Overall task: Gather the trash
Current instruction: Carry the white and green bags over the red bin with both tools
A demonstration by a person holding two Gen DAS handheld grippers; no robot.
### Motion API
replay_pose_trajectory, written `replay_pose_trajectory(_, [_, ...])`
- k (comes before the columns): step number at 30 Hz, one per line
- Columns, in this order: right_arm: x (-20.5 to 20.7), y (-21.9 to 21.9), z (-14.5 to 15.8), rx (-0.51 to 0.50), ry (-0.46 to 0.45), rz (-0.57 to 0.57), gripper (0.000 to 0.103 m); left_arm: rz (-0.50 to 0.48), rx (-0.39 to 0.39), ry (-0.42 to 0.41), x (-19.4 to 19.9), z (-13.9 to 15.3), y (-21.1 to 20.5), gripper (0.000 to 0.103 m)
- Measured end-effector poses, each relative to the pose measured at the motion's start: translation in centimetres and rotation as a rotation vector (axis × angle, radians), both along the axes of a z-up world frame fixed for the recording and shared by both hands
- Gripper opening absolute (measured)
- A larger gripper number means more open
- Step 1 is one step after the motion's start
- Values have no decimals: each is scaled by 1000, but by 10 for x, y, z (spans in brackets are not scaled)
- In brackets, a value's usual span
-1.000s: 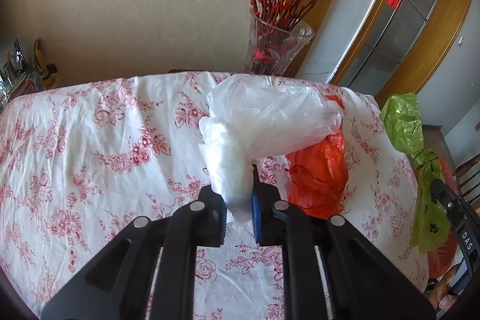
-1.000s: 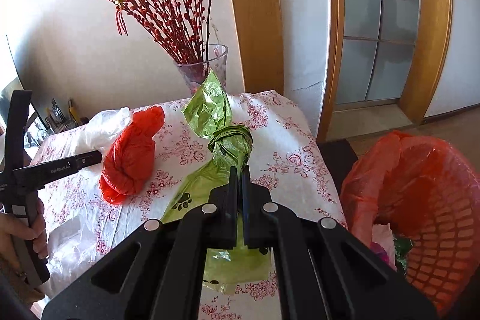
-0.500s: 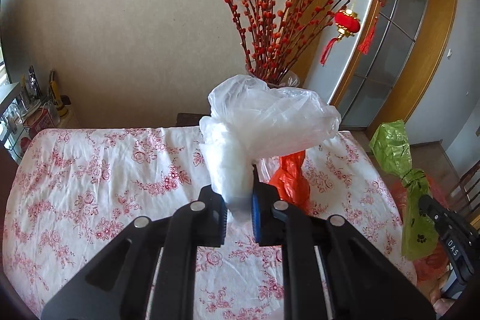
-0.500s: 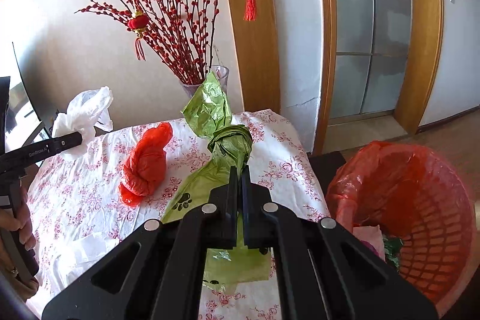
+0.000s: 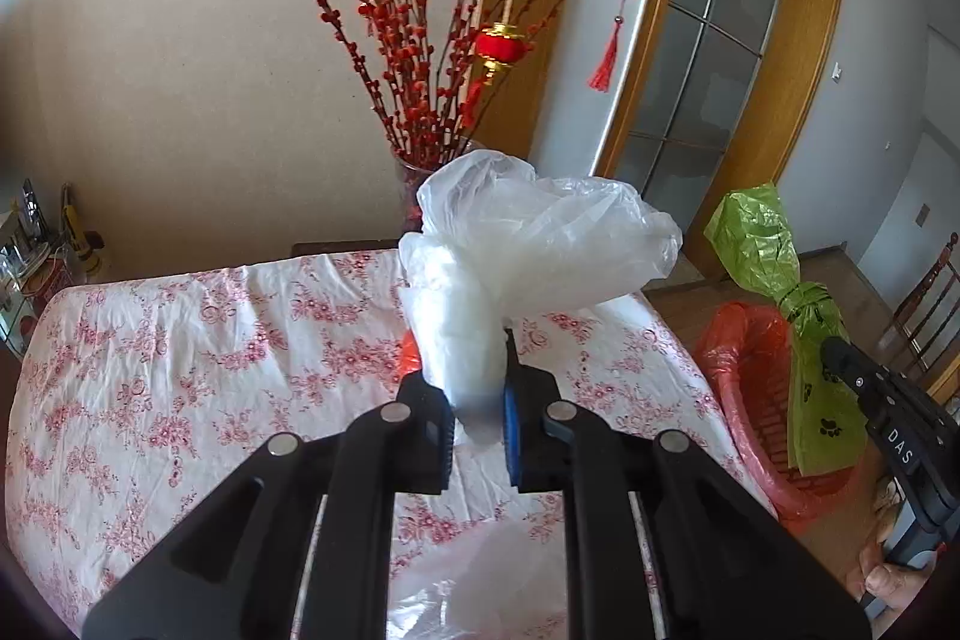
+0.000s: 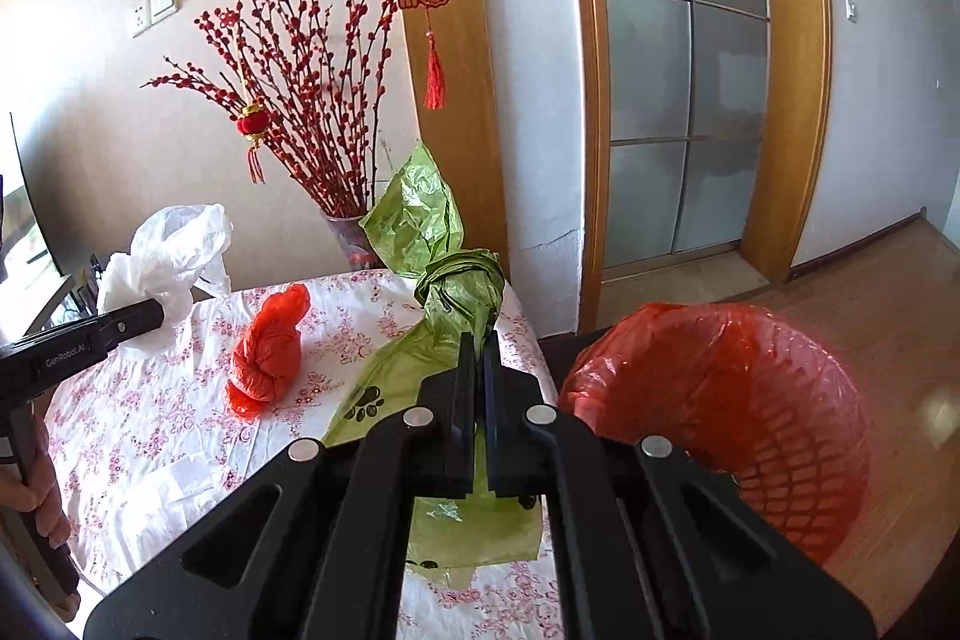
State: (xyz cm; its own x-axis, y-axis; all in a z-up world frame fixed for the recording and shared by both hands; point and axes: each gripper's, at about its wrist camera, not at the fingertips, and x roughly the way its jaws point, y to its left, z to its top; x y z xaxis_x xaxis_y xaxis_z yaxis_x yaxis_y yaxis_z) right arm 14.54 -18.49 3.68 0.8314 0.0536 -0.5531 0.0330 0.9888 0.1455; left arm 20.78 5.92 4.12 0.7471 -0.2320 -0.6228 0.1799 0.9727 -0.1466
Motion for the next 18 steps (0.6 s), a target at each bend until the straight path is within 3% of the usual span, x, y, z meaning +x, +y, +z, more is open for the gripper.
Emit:
replay_pose_trajectory(8, [-25, -46, 0, 9, -9, -96, 3, -105, 13, -12, -15, 0, -62, 14])
replay_pose_trajectory(18, [-50, -120, -15, 61, 10, -240, 3, -291, -26, 40, -24, -21, -149, 14])
